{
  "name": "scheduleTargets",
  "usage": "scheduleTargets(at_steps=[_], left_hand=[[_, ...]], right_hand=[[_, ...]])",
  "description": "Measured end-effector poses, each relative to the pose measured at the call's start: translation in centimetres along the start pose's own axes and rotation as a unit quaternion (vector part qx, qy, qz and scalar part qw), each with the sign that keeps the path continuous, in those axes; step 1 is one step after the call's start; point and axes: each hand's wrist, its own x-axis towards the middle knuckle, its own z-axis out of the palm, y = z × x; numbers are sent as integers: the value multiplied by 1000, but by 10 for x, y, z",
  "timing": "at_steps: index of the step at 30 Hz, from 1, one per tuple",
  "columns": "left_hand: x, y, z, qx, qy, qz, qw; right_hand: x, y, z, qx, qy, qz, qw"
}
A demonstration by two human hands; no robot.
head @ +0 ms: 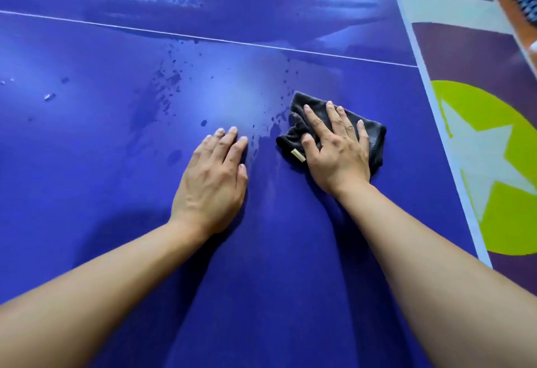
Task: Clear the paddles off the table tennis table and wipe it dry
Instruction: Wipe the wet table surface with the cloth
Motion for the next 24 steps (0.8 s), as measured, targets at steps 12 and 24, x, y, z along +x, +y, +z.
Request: scheduleTargets(at_steps=[12, 24], left_hand=[[11, -3, 9, -27, 39, 10, 999], [16, -4, 4, -62, 12, -3, 998]], right_hand=[[187, 2, -5, -5, 1, 8, 1000], [151, -36, 1, -22, -21, -71, 997]])
